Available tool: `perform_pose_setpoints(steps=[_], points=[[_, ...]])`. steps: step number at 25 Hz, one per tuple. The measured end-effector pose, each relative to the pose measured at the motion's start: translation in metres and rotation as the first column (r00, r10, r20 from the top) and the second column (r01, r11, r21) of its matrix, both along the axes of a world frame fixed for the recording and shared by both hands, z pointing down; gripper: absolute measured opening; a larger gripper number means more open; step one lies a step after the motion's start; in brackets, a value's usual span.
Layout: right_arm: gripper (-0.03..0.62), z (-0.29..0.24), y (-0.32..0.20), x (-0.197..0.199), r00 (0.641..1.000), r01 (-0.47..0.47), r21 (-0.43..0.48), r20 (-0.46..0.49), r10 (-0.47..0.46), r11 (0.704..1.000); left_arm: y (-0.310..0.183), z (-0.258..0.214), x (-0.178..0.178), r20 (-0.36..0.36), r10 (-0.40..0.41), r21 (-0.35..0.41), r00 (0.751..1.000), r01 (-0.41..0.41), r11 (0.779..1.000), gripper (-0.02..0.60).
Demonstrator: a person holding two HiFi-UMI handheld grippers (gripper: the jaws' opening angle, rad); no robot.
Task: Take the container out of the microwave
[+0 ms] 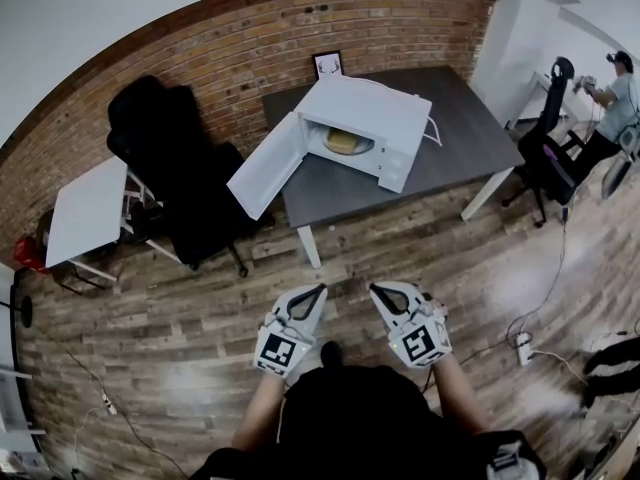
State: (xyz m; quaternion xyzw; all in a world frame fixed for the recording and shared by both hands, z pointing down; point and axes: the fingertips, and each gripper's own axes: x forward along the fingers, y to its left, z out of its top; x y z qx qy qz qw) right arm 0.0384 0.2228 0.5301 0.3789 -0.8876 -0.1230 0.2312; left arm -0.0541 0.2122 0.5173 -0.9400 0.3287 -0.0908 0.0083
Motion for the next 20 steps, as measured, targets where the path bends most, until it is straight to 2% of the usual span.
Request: perform_pose_setpoints(steps=[11, 20], points=[[0.0, 0.009, -0.022, -0.025, 0.997, -0.07, -0.006, -0.038, 0.07, 0.998, -0.027, 0.006, -0.026, -0.003, 0.075, -0.002, 0.997, -0.075, 0.997, 0.003], [0.0, 0.02, -0.024, -0.04, 0.994, -0.095, -0.023, -0.051, 0.094, 0.995, -0.038, 0.008, -0.042, -0.002, 0.098, -0.008, 0.995, -0.098, 0.995, 0.002]])
